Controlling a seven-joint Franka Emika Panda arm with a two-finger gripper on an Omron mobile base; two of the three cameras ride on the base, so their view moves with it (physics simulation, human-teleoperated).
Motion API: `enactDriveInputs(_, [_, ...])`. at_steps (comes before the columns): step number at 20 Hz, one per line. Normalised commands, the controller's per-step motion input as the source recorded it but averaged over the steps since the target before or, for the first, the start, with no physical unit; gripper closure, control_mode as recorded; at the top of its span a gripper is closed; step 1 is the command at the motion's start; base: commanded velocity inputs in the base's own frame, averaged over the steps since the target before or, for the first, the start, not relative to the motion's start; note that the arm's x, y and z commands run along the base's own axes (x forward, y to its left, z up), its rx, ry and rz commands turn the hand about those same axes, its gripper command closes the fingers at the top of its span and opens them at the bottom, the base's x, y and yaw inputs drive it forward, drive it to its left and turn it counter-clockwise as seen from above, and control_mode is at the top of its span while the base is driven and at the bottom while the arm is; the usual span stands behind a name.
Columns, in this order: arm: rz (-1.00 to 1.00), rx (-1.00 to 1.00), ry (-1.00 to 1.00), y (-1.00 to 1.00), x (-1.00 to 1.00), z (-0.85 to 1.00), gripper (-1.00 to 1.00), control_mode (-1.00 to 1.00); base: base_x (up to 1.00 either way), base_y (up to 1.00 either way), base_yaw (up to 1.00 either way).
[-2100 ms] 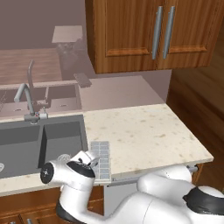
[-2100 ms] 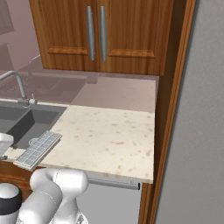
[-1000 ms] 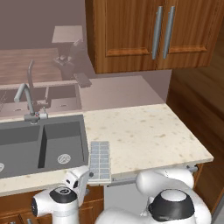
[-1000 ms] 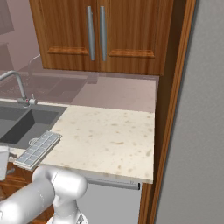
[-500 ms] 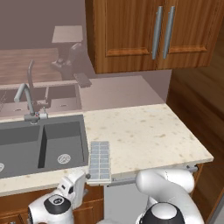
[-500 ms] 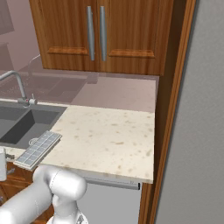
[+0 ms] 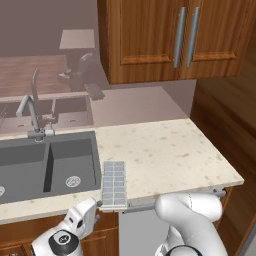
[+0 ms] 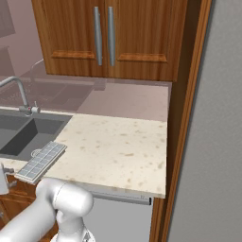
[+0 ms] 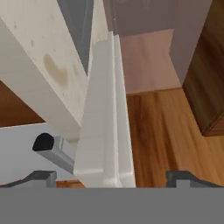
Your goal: The ice cube tray has been filled with water. Take the tray and place it in the freezer to make ice. Close the freezer door after placing the tray.
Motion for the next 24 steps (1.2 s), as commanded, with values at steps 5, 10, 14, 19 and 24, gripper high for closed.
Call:
enactDriveInputs(5, [0.0, 0.01, 0.05, -0.01, 0.0, 0.0, -1.0, -1.0, 0.0, 0.0, 0.0])
enactDriveInputs(10, [0.05, 0.06, 0.19, 0.0, 0.0, 0.0, -1.0, -1.0, 0.0, 0.0, 0.0])
enactDriveInputs(14, [0.06, 0.07, 0.15, -0.01, 0.0, 0.0, -1.0, -1.0, 0.0, 0.0, 0.0])
enactDriveInputs(19, [0.08, 0.02, 0.01, -0.19, 0.0, 0.0, -1.0, -1.0, 0.0, 0.0, 0.0])
enactDriveInputs(24, [0.08, 0.0, 0.0, -0.25, 0.0, 0.0, -1.0, -1.0, 0.0, 0.0, 0.0])
